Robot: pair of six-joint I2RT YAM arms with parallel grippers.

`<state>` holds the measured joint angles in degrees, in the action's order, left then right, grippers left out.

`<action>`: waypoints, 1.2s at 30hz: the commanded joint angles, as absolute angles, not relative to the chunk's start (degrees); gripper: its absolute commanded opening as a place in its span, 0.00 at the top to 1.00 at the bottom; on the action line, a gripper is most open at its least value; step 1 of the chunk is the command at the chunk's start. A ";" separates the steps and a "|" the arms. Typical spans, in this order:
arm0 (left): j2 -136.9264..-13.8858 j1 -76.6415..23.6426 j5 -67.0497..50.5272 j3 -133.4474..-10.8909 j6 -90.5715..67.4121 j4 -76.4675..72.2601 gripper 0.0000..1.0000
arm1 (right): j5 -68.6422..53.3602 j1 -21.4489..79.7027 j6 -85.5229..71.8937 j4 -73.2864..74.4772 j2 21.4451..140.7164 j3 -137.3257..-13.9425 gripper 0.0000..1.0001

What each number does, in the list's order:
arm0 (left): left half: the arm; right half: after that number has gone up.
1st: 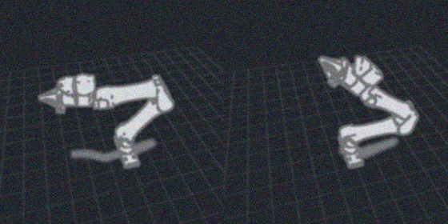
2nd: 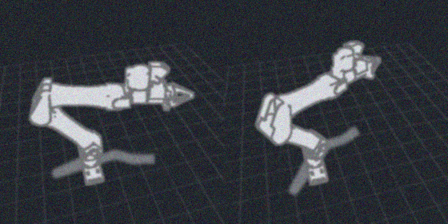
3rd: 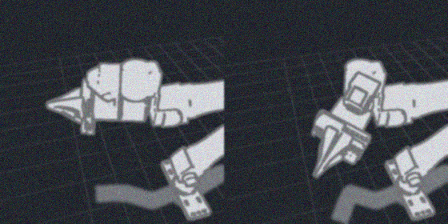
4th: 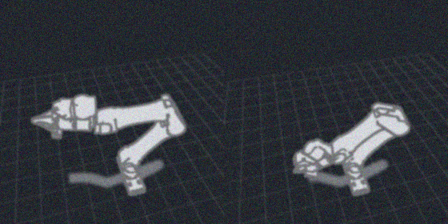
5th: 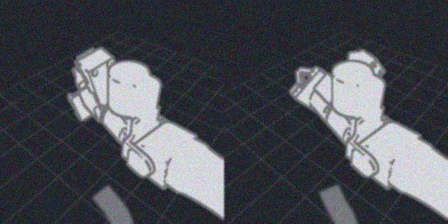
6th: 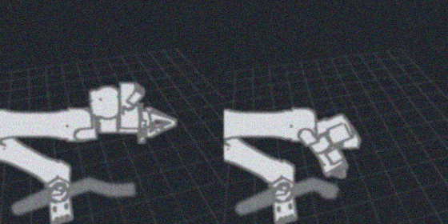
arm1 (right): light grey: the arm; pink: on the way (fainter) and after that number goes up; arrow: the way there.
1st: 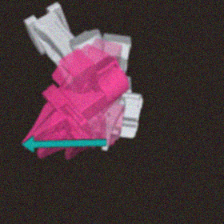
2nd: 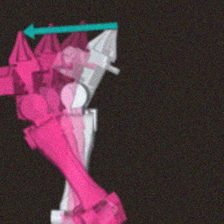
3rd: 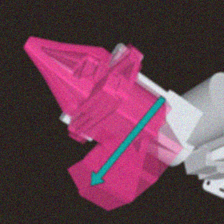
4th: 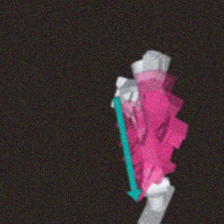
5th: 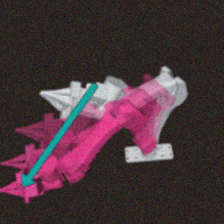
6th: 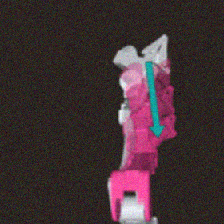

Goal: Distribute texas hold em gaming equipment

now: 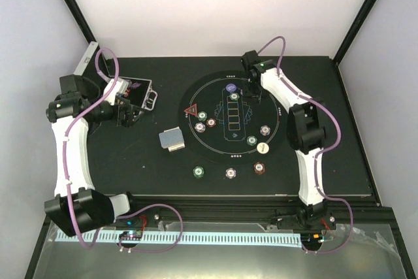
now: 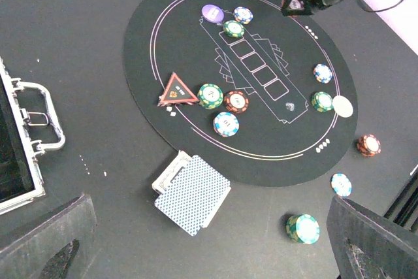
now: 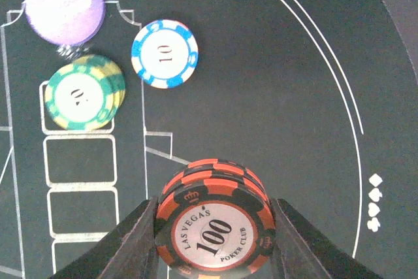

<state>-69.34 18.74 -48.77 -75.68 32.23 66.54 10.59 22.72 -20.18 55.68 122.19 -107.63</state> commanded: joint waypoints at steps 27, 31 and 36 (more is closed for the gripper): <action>-73.04 18.98 -49.11 -75.99 42.10 71.54 0.01 | 2.02 15.11 -21.23 57.48 147.36 -132.19 0.75; -74.50 19.03 -48.98 -75.79 41.85 71.55 0.01 | 2.76 15.03 -21.19 57.31 147.57 -132.40 0.74; -74.79 18.98 -48.69 -75.45 41.67 71.66 0.01 | 3.49 15.03 -20.71 57.72 147.39 -132.71 0.69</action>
